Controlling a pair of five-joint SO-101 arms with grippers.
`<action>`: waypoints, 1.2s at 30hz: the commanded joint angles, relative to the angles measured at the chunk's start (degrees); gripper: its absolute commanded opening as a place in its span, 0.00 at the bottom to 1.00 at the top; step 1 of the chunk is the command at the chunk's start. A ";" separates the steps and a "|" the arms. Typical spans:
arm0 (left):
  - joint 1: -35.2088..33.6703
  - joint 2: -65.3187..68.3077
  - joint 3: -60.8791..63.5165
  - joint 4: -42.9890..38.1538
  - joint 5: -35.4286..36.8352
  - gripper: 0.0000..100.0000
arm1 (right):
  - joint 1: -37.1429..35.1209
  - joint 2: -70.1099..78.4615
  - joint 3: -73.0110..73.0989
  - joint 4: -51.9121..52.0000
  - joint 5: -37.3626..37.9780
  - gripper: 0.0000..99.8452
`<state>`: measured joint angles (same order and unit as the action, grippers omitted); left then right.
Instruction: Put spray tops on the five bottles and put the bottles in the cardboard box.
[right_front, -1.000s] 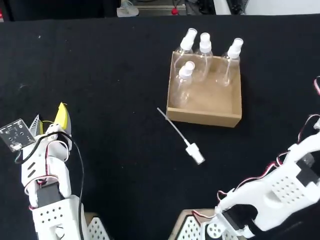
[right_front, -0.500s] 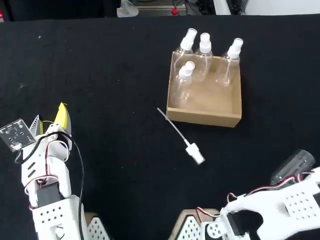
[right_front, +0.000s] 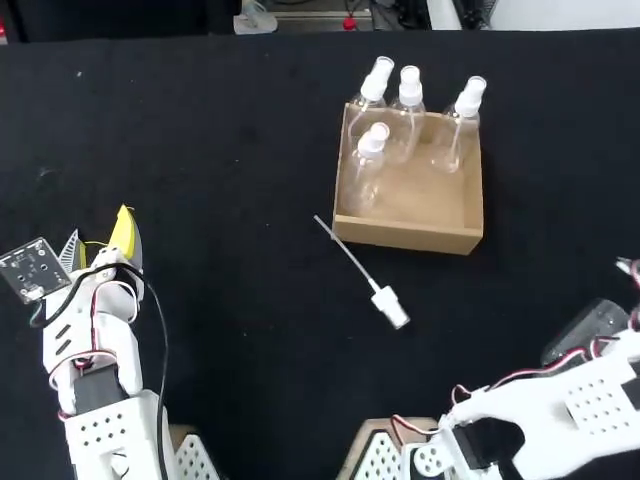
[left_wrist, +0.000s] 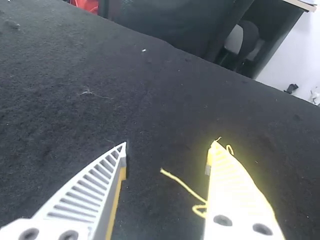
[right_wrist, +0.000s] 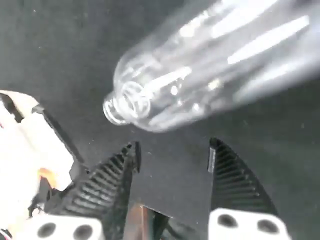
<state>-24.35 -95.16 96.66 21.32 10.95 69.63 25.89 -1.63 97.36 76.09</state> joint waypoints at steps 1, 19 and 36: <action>0.66 -0.70 1.19 -1.23 -0.09 0.25 | -3.87 -0.75 1.45 -0.70 2.11 0.19; 0.66 -0.70 1.19 -1.23 -0.09 0.25 | -19.08 -4.97 1.89 -0.88 2.20 0.19; 0.66 -0.70 1.19 -1.32 -0.09 0.25 | -22.51 -25.63 2.59 -1.05 -3.34 0.19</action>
<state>-24.35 -95.16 96.66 21.32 10.95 48.18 4.88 1.27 98.07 73.89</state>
